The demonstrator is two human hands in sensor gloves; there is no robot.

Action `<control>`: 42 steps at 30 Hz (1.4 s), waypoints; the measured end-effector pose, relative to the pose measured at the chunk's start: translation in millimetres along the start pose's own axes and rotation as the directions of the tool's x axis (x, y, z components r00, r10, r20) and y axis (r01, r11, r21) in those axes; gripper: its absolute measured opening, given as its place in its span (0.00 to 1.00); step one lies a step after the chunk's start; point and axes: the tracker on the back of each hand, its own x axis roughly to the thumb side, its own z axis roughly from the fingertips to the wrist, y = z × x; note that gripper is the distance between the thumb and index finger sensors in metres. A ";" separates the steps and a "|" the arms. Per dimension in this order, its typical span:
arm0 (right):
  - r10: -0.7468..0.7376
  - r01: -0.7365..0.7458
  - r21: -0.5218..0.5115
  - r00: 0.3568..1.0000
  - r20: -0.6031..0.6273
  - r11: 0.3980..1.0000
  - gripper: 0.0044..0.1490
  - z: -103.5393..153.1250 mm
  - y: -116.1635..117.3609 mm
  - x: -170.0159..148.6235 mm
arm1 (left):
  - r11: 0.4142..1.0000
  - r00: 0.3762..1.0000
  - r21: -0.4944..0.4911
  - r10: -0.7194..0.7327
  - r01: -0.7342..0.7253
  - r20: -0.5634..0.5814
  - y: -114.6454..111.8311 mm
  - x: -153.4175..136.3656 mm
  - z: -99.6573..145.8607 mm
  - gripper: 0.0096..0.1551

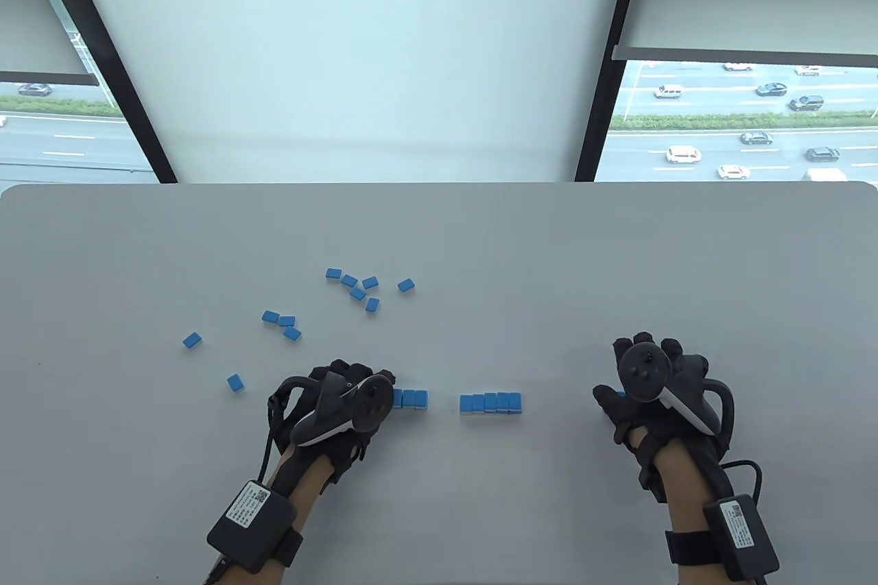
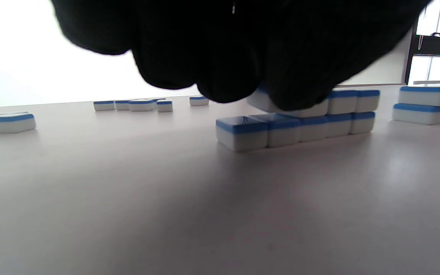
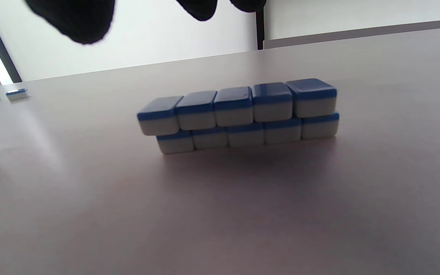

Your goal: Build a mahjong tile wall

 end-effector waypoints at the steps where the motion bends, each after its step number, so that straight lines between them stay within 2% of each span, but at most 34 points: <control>1: 0.000 0.000 0.000 1.000 0.000 1.000 0.53 0.0 0.1 0.2 | 1.000 1.000 -0.001 0.000 0.000 0.001 -0.2 0.3 0.0 0.33; 16: -0.001 0.001 -0.003 1.000 -0.012 1.000 0.53 0.9 -1.4 -1.9 | 1.000 1.000 -0.024 -0.005 0.006 0.007 0.0 3.9 1.5 0.35; 19: 0.003 -0.003 -0.007 1.000 -0.013 1.000 0.53 1.1 -1.9 -2.4 | 0.999 1.000 -0.033 0.008 -0.008 -0.007 7.9 0.9 4.9 0.38; 25: 0.003 -0.003 -0.018 1.000 -0.005 1.000 0.53 2.0 -4.5 -1.7 | 0.998 0.999 0.057 -0.022 0.020 0.031 35.2 -0.6 1.3 0.37; 30: 0.000 0.000 -0.020 1.000 -0.001 1.000 0.53 2.6 -5.0 -1.9 | 0.992 0.992 0.064 -0.112 0.109 0.051 50.8 -1.8 -33.1 0.38; 34: -0.002 0.002 -0.021 1.000 0.004 1.000 0.53 2.3 -4.8 -1.4 | 0.991 0.990 0.025 -0.135 0.134 0.030 53.1 -8.2 -79.0 0.39; 38: -0.001 0.001 -0.019 1.000 0.002 1.000 0.53 2.5 -4.9 -1.9 | 0.987 0.988 -0.057 -0.153 0.151 -0.019 44.5 -15.7 -131.1 0.38; 39: -0.002 0.002 -0.019 1.000 0.001 1.000 0.53 2.5 -5.0 -2.2 | 0.986 0.988 -0.065 -0.156 0.154 -0.022 43.2 -16.0 -134.2 0.38; 42: 0.000 0.000 -0.022 1.000 -0.003 1.000 0.53 2.9 -5.4 -2.9 | 0.974 0.981 -0.139 -0.187 0.178 -0.052 24.4 -17.8 -165.8 0.40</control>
